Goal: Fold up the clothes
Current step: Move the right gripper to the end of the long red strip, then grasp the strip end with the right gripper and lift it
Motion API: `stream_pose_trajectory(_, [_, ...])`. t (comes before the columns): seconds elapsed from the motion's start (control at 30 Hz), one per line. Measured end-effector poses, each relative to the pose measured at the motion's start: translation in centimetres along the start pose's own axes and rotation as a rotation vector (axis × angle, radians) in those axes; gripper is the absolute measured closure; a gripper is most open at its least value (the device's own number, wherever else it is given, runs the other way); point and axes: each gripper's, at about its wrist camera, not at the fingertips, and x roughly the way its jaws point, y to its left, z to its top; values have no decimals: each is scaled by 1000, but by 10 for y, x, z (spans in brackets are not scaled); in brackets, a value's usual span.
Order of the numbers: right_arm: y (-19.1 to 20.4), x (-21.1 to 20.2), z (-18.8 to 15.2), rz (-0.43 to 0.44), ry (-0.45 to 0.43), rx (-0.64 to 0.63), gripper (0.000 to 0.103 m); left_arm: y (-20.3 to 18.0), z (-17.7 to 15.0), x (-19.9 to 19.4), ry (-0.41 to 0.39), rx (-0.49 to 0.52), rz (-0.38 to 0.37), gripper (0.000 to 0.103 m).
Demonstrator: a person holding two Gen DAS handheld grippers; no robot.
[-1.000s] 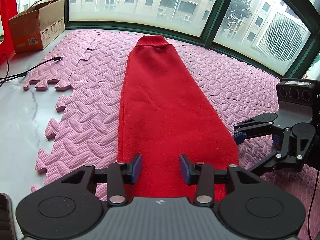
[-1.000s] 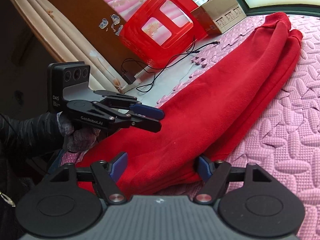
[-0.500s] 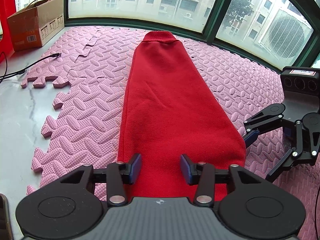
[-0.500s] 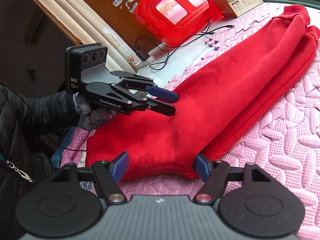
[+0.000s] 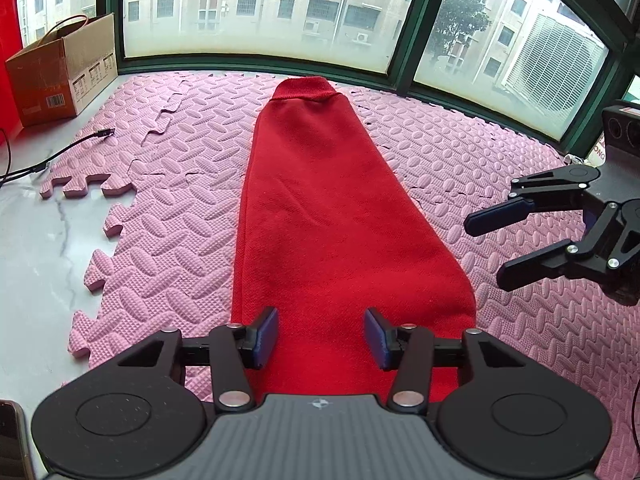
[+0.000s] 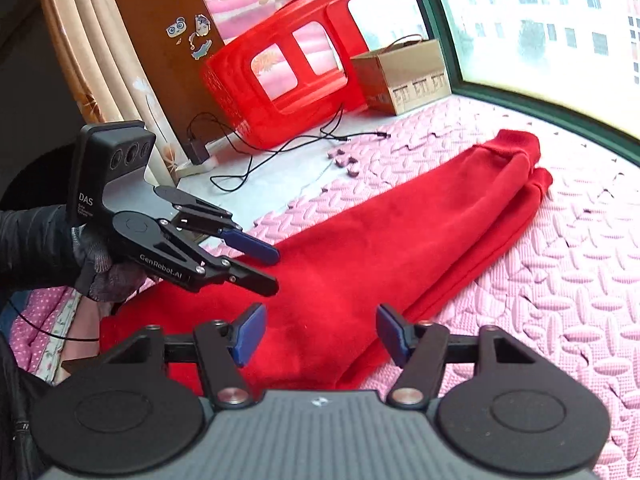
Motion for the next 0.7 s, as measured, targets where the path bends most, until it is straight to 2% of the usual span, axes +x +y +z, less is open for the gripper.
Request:
stream_pose_trajectory(0.03, [5, 3, 1, -8, -5, -4, 55, 1, 0, -1, 0, -1, 0, 52])
stream_pose_trajectory(0.2, [19, 36, -10, -108, 67, -18, 59, 8, -5, -1, 7, 1, -3, 53])
stream_pose_trajectory(0.3, [25, 40, -10, -144, 92, -27, 60, 8, -5, -4, 3, 4, -11, 53])
stream_pose_trajectory(0.5, [5, 26, 24, -237, 1, 72, 59, 5, 2, -19, -51, -10, -61, 52])
stream_pose_trajectory(0.7, [-43, 46, 63, -374, -99, 217, 59, 1, 3, -19, -53, -15, -107, 51])
